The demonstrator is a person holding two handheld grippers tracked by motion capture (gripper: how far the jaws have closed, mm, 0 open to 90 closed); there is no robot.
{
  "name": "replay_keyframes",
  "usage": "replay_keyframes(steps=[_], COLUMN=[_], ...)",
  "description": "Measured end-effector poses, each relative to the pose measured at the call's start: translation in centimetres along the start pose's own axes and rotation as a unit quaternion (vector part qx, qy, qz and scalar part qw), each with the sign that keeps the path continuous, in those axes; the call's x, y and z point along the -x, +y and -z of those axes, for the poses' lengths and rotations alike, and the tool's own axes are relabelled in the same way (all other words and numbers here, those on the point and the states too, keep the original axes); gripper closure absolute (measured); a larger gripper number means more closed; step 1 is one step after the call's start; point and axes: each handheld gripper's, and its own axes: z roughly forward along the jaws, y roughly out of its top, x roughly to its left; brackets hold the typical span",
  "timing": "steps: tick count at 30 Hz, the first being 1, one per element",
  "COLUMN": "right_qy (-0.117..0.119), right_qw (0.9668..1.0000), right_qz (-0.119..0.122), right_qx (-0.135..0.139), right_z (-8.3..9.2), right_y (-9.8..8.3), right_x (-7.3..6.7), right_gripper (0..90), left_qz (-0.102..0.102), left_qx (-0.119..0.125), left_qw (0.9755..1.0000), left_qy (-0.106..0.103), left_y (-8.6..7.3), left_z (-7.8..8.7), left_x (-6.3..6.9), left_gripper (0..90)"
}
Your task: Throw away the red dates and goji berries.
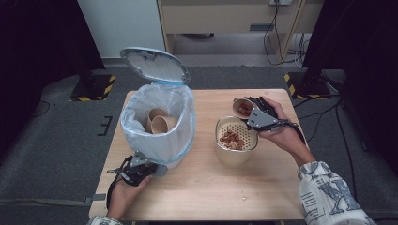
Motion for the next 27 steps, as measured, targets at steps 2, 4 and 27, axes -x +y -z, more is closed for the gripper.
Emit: replay_keyframes(steps=[2,4,27], right_qy=[0.000,0.001,-0.009], right_qw=[1.0000,1.0000,0.9968], right_qz=[0.002,0.007,0.077], right_qx=[0.001,0.000,-0.017], right_z=[0.0,0.1,2.2], right_y=[0.1,0.2,1.3], right_x=[0.0,-0.1,-0.6], right_gripper=[32.1,32.1,32.1], left_qz=[0.002,0.002,0.001], left_qx=[0.000,0.000,0.000], left_qw=[1.0000,1.0000,1.0000], left_qy=[0.001,0.001,0.002], left_y=[0.0,0.0,0.0], left_z=[0.0,0.0,0.0], left_x=[0.0,0.0,0.1], left_gripper=[90.0,90.0,90.0])
